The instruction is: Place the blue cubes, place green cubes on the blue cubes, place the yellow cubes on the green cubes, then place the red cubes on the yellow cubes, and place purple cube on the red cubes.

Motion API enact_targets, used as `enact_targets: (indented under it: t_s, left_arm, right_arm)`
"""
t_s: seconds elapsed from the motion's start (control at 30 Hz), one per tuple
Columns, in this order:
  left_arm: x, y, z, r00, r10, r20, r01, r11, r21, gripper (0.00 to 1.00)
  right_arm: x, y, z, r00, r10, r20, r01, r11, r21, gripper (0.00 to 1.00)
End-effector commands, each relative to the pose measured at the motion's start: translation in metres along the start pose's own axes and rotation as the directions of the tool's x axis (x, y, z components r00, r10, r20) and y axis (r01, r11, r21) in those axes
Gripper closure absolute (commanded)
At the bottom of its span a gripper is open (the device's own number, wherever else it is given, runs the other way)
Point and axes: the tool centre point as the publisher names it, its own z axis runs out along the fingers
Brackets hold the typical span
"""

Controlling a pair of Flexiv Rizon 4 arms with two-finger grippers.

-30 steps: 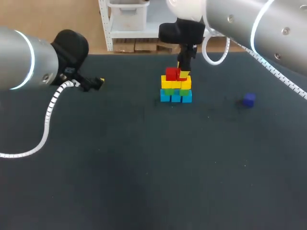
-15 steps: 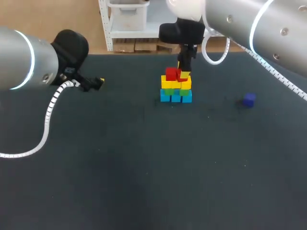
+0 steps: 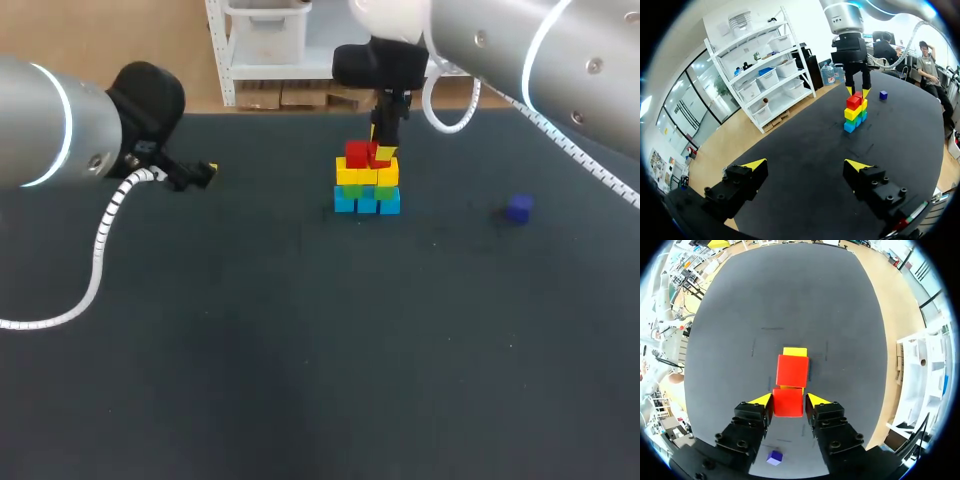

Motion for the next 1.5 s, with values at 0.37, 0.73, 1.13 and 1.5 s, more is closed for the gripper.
enact_targets:
  t_s: [0.37,0.73,1.13,1.5]
  left_arm:
    - [0.000,0.001,0.000,1.000,0.000,0.002,0.000,1.000,0.002,0.00]
    - [0.000,0.001,0.000,1.000,0.000,0.002,0.000,1.000,0.002,0.00]
    - [0.000,0.001,0.000,1.000,0.000,0.002,0.000,1.000,0.002,0.00]
    - [0.000,0.001,0.000,1.000,0.000,0.002,0.000,1.000,0.002,0.00]
  right_arm:
    - [-0.003,0.002,-0.001,1.000,0.011,0.019,-0.011,1.000,-0.012,0.67]
    - [-0.002,0.002,-0.001,1.000,0.018,0.015,-0.018,1.000,-0.010,0.00]
    - [0.021,0.008,-0.033,0.990,0.082,0.116,-0.090,0.994,0.059,0.00]
    - [0.062,0.032,-0.036,0.964,0.174,0.201,-0.199,0.973,0.115,0.00]
